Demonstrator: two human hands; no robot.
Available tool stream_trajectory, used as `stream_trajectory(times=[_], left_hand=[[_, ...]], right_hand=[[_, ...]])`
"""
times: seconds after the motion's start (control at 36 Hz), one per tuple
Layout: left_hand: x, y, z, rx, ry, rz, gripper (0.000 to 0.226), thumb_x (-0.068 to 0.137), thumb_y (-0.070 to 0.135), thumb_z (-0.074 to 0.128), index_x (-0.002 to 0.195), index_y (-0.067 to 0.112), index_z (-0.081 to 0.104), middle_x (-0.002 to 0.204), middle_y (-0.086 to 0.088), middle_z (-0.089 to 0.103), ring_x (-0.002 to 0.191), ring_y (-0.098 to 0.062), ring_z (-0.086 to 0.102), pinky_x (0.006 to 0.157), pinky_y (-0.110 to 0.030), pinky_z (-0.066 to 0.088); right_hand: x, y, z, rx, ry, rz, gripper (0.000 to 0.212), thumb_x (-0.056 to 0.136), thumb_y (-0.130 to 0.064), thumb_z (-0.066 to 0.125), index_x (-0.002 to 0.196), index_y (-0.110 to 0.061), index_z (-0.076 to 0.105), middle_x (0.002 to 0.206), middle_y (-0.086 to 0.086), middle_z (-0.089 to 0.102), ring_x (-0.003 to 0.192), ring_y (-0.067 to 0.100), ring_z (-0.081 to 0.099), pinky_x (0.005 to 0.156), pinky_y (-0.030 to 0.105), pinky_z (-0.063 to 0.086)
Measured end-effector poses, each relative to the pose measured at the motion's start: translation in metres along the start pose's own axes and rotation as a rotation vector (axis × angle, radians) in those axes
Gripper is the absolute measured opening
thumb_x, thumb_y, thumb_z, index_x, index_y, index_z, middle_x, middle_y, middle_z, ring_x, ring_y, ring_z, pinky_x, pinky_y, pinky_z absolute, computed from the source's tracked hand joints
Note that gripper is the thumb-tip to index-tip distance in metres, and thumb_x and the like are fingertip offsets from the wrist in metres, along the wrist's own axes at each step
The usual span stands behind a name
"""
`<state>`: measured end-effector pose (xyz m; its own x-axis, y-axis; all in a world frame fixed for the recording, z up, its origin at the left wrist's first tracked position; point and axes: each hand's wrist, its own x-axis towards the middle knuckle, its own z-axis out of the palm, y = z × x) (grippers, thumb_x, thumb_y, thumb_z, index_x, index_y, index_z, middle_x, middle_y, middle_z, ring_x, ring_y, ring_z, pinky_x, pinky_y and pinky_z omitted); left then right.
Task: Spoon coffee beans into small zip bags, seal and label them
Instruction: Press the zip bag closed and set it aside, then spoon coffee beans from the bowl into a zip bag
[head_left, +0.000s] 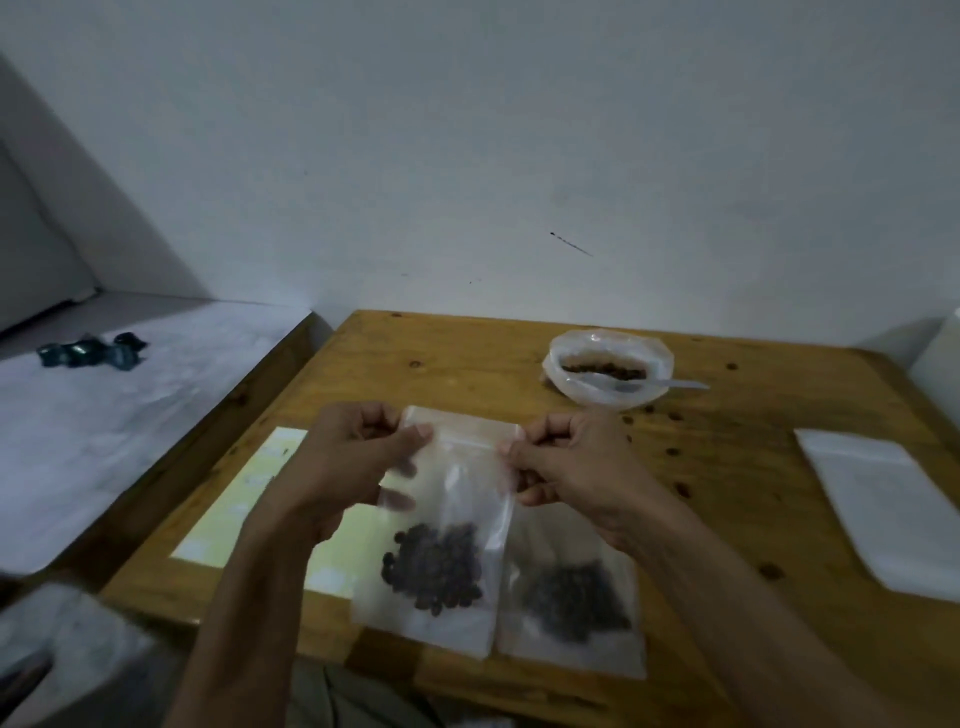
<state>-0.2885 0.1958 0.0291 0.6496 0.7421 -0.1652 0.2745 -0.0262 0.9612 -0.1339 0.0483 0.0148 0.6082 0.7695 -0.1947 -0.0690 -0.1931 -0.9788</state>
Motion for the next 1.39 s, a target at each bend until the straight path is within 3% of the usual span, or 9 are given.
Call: stream_trajectory(times=[0.14, 0.28, 0.42, 0.53, 0.78, 0.94, 1.06, 1.31, 1.39], left_hand=[[0.016, -0.021, 0.008, 0.259, 0.106, 0.045, 0.030, 0.083, 0.028, 0.079, 0.085, -0.001, 0.070, 0.070, -0.013, 0.062, 0.063, -0.017, 0.060, 0.054, -0.036, 0.058], [0.029, -0.031, 0.015, 0.562, 0.202, 0.090, 0.028, 0.080, 0.042, 0.078, 0.073, 0.015, 0.072, 0.069, 0.000, 0.067, 0.070, -0.015, 0.063, 0.071, -0.037, 0.056], [0.033, -0.035, 0.020, 0.692, 0.248, 0.071, 0.049, 0.082, 0.049, 0.074, 0.116, 0.015, 0.068, 0.105, -0.004, 0.071, 0.101, -0.023, 0.065, 0.089, -0.041, 0.054], [0.034, -0.032, 0.023, 0.685, 0.284, 0.111, 0.054, 0.082, 0.049, 0.074, 0.123, 0.016, 0.066, 0.114, -0.004, 0.070, 0.105, -0.023, 0.064, 0.089, -0.038, 0.053], [0.031, 0.001, 0.048, 0.610, 0.287, 0.305, 0.044, 0.084, 0.046, 0.073, 0.118, 0.018, 0.068, 0.096, 0.006, 0.067, 0.087, -0.011, 0.062, 0.074, -0.030, 0.051], [0.027, 0.040, 0.099, 0.587, 0.224, 0.492, 0.038, 0.085, 0.047, 0.071, 0.112, 0.020, 0.069, 0.085, 0.013, 0.065, 0.079, -0.002, 0.059, 0.065, -0.021, 0.046], [0.023, 0.065, 0.148, 0.547, 0.163, 0.600, 0.033, 0.086, 0.045, 0.071, 0.106, 0.019, 0.070, 0.079, 0.015, 0.063, 0.072, 0.003, 0.058, 0.063, -0.013, 0.043], [0.019, 0.082, 0.283, 0.602, -0.198, 0.572, 0.026, 0.089, 0.042, 0.068, 0.101, 0.019, 0.067, 0.086, 0.008, 0.065, 0.079, -0.011, 0.061, 0.075, -0.038, 0.057], [0.026, 0.072, 0.325, 0.701, -0.302, 0.504, 0.024, 0.086, 0.038, 0.070, 0.076, 0.018, 0.060, 0.072, 0.002, 0.060, 0.068, -0.019, 0.059, 0.064, -0.038, 0.053]], right_hand=[[0.011, 0.016, 0.005, -0.454, 0.170, -0.062, 0.012, 0.080, -0.027, 0.081, 0.073, -0.020, 0.074, 0.070, -0.006, 0.073, 0.068, 0.008, 0.069, 0.069, 0.033, 0.061], [0.020, 0.028, 0.011, -0.692, 0.257, -0.080, 0.021, 0.080, -0.039, 0.077, 0.069, -0.024, 0.069, 0.066, -0.012, 0.067, 0.068, 0.007, 0.063, 0.071, 0.038, 0.061], [0.023, 0.030, 0.015, -0.914, 0.269, -0.125, 0.036, 0.081, -0.051, 0.071, 0.111, -0.031, 0.068, 0.105, -0.010, 0.068, 0.101, 0.014, 0.061, 0.084, 0.040, 0.055], [0.023, 0.030, 0.015, -0.907, 0.279, -0.173, 0.042, 0.082, -0.053, 0.070, 0.117, -0.031, 0.067, 0.113, -0.009, 0.067, 0.109, 0.015, 0.058, 0.088, 0.042, 0.054], [0.011, 0.012, -0.008, -0.771, 0.340, -0.254, 0.035, 0.084, -0.050, 0.070, 0.113, -0.031, 0.068, 0.097, -0.014, 0.067, 0.098, 0.009, 0.061, 0.081, 0.039, 0.055], [-0.003, -0.004, -0.064, -0.669, 0.442, -0.312, 0.027, 0.086, -0.036, 0.072, 0.111, -0.027, 0.071, 0.095, -0.013, 0.068, 0.087, 0.003, 0.062, 0.074, 0.029, 0.057], [-0.012, -0.006, -0.120, -0.665, 0.567, -0.260, 0.022, 0.088, -0.037, 0.071, 0.108, -0.028, 0.069, 0.092, -0.013, 0.066, 0.081, 0.000, 0.058, 0.061, 0.016, 0.041], [-0.040, 0.036, -0.253, -0.851, 0.797, 0.132, 0.057, 0.089, -0.052, 0.064, 0.133, -0.016, 0.058, 0.132, 0.005, 0.063, 0.123, 0.029, 0.055, 0.093, 0.040, 0.049], [-0.049, 0.052, -0.274, -0.857, 0.768, 0.266, 0.069, 0.084, -0.060, 0.066, 0.134, -0.014, 0.052, 0.137, 0.010, 0.058, 0.126, 0.033, 0.052, 0.093, 0.043, 0.047]])
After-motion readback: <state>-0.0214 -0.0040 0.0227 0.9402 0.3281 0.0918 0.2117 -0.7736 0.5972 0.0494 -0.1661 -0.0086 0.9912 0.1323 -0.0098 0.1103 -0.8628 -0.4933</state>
